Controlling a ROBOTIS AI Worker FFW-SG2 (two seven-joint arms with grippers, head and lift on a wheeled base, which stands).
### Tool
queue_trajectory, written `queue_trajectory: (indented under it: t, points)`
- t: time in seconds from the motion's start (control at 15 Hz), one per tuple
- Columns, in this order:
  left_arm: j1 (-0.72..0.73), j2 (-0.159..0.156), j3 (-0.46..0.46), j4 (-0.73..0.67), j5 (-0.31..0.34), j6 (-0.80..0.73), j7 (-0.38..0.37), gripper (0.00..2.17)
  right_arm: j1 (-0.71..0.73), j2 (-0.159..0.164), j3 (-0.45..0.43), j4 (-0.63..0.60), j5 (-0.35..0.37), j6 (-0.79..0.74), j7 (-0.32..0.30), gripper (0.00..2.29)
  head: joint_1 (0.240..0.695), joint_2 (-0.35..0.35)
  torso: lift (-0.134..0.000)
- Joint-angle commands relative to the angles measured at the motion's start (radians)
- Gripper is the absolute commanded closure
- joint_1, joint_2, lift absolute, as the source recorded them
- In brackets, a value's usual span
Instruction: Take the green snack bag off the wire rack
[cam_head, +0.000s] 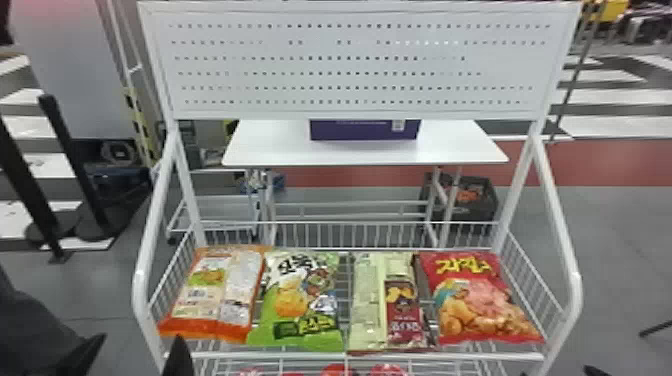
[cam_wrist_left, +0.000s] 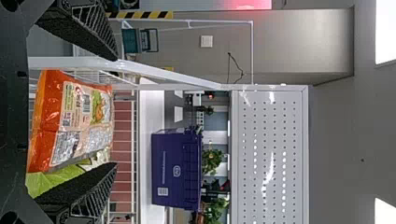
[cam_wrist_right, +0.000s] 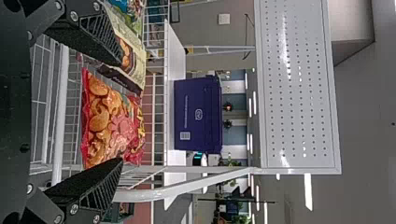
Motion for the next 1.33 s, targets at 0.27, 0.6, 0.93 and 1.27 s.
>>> queue_trajectory:
  t: [0.27,0.6,0.93,1.27]
  points:
    - [-0.006,0.001,0.001,0.003,0.000,0.000,0.000,0.08,-0.002,0.000,-0.001,0.000,-0.002,-0.001,0.000,0.17,0.499,0.000,0.000]
    - [-0.046,0.001,-0.019,0.032,0.004,0.012,-0.012,0.08,-0.011,-0.002,-0.002,0.006,-0.003,-0.001,0.000,0.17,0.499,0.000,0.000]
    - [-0.312,0.000,-0.214,0.178,-0.002,0.190,-0.020,0.08,-0.017,0.005,0.008,0.009,0.005,-0.001,0.000,0.17,0.499,0.000,0.000]
    - [-0.523,-0.038,-0.335,0.334,-0.003,0.304,-0.021,0.09,-0.017,0.006,0.010,0.009,0.009,-0.004,-0.001,0.17,0.499,0.000,0.000]
